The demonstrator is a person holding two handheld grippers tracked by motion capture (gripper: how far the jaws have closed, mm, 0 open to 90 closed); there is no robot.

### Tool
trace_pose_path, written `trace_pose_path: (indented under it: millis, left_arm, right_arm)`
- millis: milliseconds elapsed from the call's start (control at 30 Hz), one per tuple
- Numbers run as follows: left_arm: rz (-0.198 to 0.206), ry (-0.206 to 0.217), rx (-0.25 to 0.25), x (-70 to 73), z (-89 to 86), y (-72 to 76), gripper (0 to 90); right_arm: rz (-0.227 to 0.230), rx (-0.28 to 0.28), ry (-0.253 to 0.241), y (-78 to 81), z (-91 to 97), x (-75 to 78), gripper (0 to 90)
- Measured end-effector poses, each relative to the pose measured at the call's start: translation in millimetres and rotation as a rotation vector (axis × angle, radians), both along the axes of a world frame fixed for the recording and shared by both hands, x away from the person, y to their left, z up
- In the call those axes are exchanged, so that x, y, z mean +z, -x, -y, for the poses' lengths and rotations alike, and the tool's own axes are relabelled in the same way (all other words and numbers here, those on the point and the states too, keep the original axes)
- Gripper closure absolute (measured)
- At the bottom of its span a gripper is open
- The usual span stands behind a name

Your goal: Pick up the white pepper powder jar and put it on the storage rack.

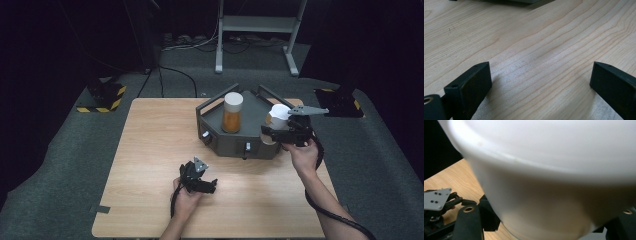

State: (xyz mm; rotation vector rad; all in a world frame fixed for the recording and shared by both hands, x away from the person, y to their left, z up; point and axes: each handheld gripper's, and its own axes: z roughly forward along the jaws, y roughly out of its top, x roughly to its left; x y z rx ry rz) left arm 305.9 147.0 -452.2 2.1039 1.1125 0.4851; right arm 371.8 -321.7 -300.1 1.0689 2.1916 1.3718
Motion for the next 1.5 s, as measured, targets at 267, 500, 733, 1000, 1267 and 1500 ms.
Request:
trace_pose_path:
  millis: [267,500,733,1000,1267,1500]
  left_arm:
    - [0.0,0.0,0.0,0.0,0.0,0.0,4.0]
    - [0.001,0.001,-0.002,0.0,-0.3,0.1,4.4]
    - [0.001,0.002,0.0,-0.1,-0.4,0.4,4.8]
    - [0.001,0.001,0.0,-0.1,-0.4,0.3,4.8]
    - [0.002,0.001,0.0,0.0,-0.4,0.4,4.9]
    - [0.002,0.002,0.001,-0.1,-0.4,0.5,5.0]
  right_arm:
    - [-0.009,-0.022,0.012,-13.6,-8.6,1.8,30.7]
    - [-0.018,-0.033,0.021,-24.0,-15.6,4.3,30.7]
    - [-0.025,-0.048,0.059,-35.1,-26.1,7.1,30.7]
    - [-0.038,-0.078,0.067,-42.7,-32.7,3.7,30.7]
    - [-0.047,-0.093,0.062,-46.7,-35.8,0.3,30.7]
    - [-0.052,-0.101,0.066,-49.2,-38.9,-2.8,30.7]
